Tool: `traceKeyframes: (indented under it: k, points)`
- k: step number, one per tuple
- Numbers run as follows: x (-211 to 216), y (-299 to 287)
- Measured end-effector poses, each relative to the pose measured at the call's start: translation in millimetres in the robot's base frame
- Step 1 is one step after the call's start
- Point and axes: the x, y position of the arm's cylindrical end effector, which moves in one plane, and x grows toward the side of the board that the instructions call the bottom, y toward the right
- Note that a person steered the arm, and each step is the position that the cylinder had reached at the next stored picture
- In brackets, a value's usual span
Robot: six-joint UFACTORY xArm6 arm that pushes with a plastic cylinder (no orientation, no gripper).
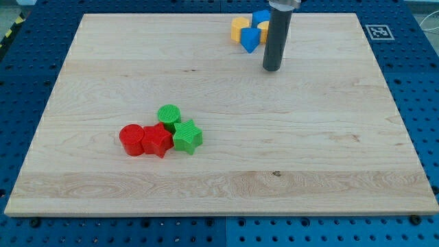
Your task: Point at the yellow heart
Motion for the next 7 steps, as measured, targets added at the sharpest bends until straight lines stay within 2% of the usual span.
traceKeyframes:
  k: [3, 4, 6, 7]
  points:
    - [-14.7, 4.0]
    - [-24.5, -33.1]
    - [-33.4, 3.0]
    - [-62.3, 2.5]
